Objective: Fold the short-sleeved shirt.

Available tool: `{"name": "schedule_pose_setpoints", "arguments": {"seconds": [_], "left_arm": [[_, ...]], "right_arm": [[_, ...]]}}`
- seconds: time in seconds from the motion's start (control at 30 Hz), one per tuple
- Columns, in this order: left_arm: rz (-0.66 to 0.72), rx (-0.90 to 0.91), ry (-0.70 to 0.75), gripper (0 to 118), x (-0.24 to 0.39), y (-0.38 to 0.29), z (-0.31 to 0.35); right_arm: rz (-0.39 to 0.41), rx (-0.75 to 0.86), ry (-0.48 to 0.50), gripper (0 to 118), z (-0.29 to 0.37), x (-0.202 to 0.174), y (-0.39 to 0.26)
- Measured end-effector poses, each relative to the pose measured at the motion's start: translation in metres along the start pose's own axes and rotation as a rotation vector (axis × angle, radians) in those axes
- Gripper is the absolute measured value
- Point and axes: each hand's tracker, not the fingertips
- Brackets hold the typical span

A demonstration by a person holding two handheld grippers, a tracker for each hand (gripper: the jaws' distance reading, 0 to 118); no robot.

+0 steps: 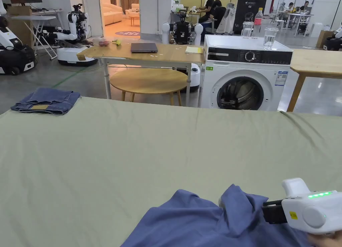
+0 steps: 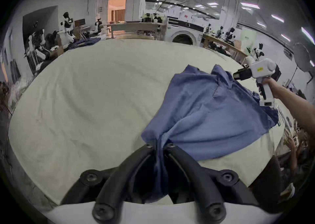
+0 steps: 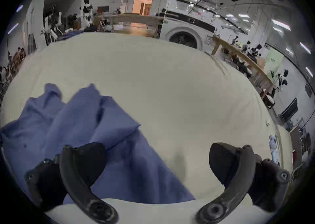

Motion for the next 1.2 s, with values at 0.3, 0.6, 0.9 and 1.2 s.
{"name": "schedule_pose_setpoints", "arguments": {"seconds": [0.3,0.6,0.9,1.2], "left_arm": [[0.023,-0.032,0.018,1,-0.005,0.005,-0.019],[0.042,0.067,0.086,1,0.005,0.04,-0.008],[0.073,0.319,0.187,1,0.022,0.155,0.043],[-0.048,0.527,0.265,1,0.071,0.306,0.116]], "right_arm": [[-0.02,-0.102,0.18,0,-0.01,-0.02,0.001],[-0.098,0.166,0.156,0,0.125,-0.002,0.024],[-0.106,0.581,-0.03,0,0.312,0.048,0.054],[-0.174,0.809,-0.124,0,0.415,0.09,0.121]]}}
